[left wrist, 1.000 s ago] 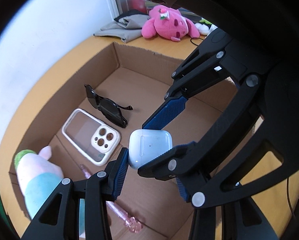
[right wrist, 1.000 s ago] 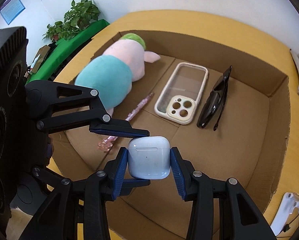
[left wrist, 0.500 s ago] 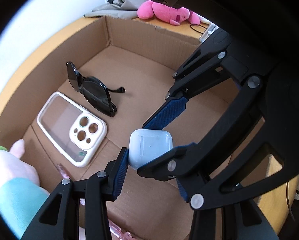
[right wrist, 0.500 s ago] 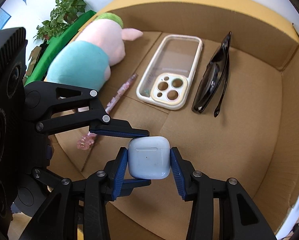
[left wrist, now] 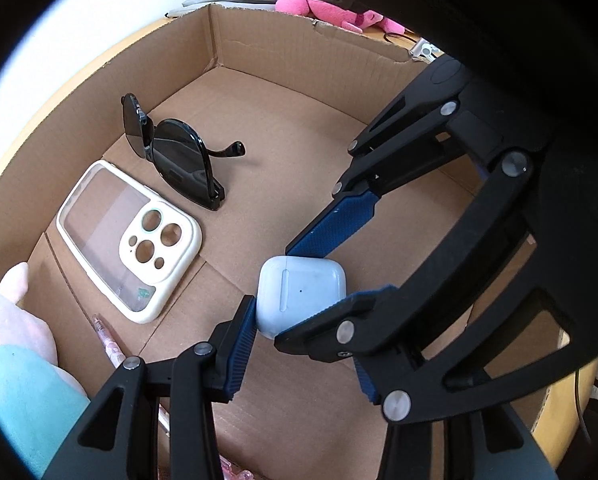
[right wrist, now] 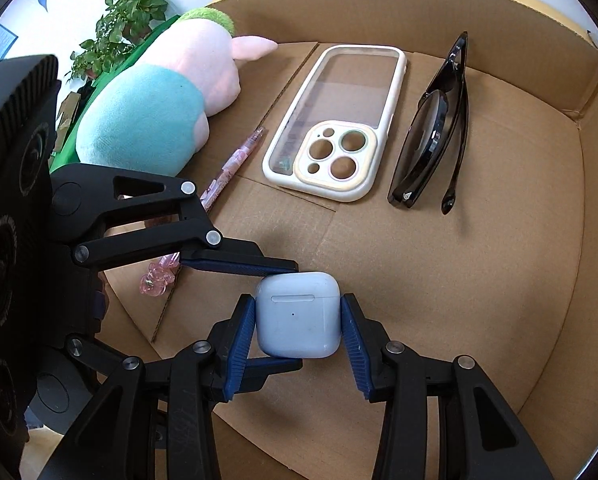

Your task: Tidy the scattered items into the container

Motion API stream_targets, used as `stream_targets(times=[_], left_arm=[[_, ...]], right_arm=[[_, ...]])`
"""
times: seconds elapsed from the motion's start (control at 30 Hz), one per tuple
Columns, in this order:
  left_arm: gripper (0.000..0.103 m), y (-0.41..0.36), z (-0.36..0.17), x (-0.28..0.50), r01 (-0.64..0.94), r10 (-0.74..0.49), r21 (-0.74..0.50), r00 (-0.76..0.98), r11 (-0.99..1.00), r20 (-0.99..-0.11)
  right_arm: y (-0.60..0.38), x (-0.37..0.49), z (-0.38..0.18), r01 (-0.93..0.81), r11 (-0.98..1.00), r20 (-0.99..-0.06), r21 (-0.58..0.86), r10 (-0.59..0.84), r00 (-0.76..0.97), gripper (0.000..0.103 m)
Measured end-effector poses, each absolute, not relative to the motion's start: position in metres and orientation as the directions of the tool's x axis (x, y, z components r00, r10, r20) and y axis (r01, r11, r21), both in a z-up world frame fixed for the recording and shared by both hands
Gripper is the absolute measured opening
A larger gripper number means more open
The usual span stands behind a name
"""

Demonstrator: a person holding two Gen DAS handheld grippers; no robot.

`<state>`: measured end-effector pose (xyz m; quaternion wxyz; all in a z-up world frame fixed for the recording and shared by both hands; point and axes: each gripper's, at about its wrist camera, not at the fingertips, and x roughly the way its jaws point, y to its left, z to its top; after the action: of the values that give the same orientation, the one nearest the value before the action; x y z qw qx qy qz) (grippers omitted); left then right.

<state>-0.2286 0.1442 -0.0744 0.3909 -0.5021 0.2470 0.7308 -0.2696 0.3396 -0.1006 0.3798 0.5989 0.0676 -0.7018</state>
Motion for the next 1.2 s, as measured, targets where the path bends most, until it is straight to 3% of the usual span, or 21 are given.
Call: stream_targets(times=[0.23, 0.3, 0.5, 0.57, 0.7, 0.83, 0.97, 1.2], left_arm=[[0.050, 0.140, -0.067, -0.224, -0.802, 0.296, -0.001, -0.219, -0.598, -0.930], [0.050, 0.137, -0.062, -0.220, -0.795, 0.290, 0.005, -0.226, -0.606, -0.930], [0.051, 0.115, -0.018, -0.191, -0.764, 0.320, 0.047, -0.323, -0.643, -0.891], [0.056, 0.104, -0.002, -0.180, -0.739, 0.339, 0.054, -0.371, -0.672, -0.864], [0.062, 0.083, 0.036, -0.152, -0.615, 0.334, 0.079, -0.526, -0.784, -0.782], [0.081, 0.043, 0.070, -0.123, -0.463, 0.369, -0.023, -0.675, -0.886, -0.639], [0.081, 0.027, 0.076, -0.097, -0.343, 0.323, -0.070, -0.771, -0.937, -0.549], [0.081, 0.006, 0.075, -0.087, -0.178, 0.178, -0.054, -0.818, -0.983, -0.546]], right_arm=[[0.343, -0.265, -0.100, 0.612, -0.704, -0.887, 0.360, -0.461, -0.009, 0.051], [0.347, -0.263, -0.098, 0.602, -0.725, -0.895, 0.336, -0.444, -0.036, 0.066], [0.376, -0.247, -0.060, 0.544, -0.785, -0.874, 0.295, -0.451, -0.178, 0.089], [0.383, -0.233, -0.041, 0.535, -0.800, -0.858, 0.270, -0.452, -0.244, 0.096], [0.400, -0.203, 0.001, 0.531, -0.812, -0.801, 0.243, -0.476, -0.362, 0.101], [0.398, -0.169, 0.021, 0.506, -0.833, -0.714, 0.225, -0.494, -0.496, 0.103], [0.397, -0.138, 0.030, 0.469, -0.857, -0.670, 0.213, -0.478, -0.568, 0.103], [0.386, -0.108, 0.029, 0.455, -0.873, -0.681, 0.174, -0.441, -0.584, 0.103]])
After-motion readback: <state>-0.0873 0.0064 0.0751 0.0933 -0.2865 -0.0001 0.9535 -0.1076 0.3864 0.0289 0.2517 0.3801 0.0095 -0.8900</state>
